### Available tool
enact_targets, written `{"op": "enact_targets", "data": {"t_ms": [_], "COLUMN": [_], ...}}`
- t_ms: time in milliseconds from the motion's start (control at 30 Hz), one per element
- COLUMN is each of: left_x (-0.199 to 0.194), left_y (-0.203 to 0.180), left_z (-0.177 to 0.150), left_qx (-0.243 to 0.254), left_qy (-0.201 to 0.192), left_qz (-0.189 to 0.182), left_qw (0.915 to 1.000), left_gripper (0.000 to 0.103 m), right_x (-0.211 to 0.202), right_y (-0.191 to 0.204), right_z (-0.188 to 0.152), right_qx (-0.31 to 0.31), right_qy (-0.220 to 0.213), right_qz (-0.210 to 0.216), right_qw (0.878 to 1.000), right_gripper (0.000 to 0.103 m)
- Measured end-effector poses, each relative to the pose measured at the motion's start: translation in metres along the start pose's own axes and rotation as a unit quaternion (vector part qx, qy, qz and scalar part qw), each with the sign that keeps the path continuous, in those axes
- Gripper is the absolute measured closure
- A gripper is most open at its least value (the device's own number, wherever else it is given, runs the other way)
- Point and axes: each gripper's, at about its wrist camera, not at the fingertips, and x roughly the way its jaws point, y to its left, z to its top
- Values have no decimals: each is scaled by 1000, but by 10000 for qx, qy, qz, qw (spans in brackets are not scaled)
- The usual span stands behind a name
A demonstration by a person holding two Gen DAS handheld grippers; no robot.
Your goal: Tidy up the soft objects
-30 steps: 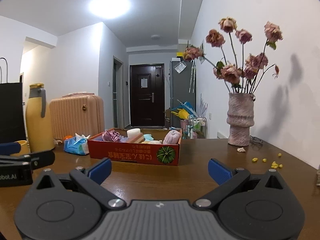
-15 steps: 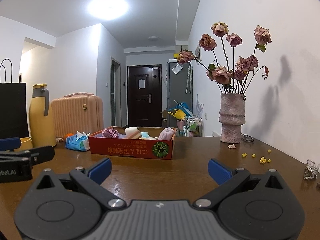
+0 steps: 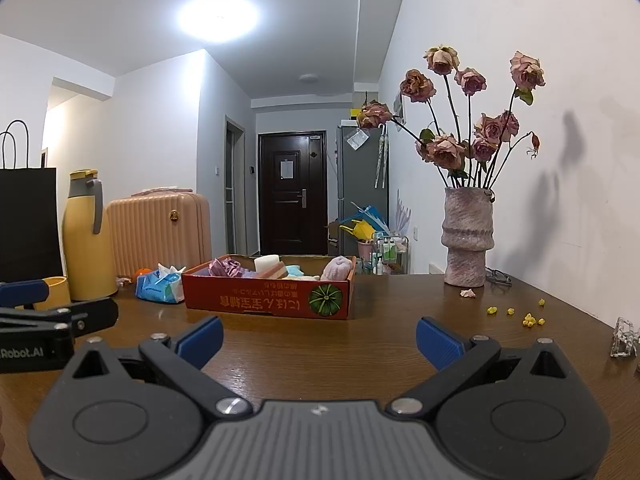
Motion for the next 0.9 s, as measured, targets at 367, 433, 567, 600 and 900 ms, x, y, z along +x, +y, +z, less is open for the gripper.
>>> {"op": "enact_targets", "data": {"t_ms": [367, 433, 567, 600, 900], "left_x": [0, 0, 0, 0, 0], "left_y": [0, 0, 1, 1, 2], "left_z": [-1, -2, -3, -3, -4], "left_qx": [2, 3, 5, 2, -4], "left_qy": [8, 9, 8, 6, 4], "left_qz": [-1, -1, -22, -22, -42], "left_qw": [10000, 10000, 10000, 10000, 10000], "left_gripper": [0, 0, 0, 0, 0], "right_x": [0, 0, 0, 0, 0], "right_y": [2, 3, 3, 3, 6], "right_z": [0, 0, 0, 0, 1], "right_qx": [-14, -18, -18, -17, -30], "right_qy": [-2, 2, 1, 5, 6], "right_qz": [10, 9, 14, 15, 20], "right_qw": [10000, 10000, 10000, 10000, 10000], "right_gripper": [0, 0, 0, 0, 0]}}
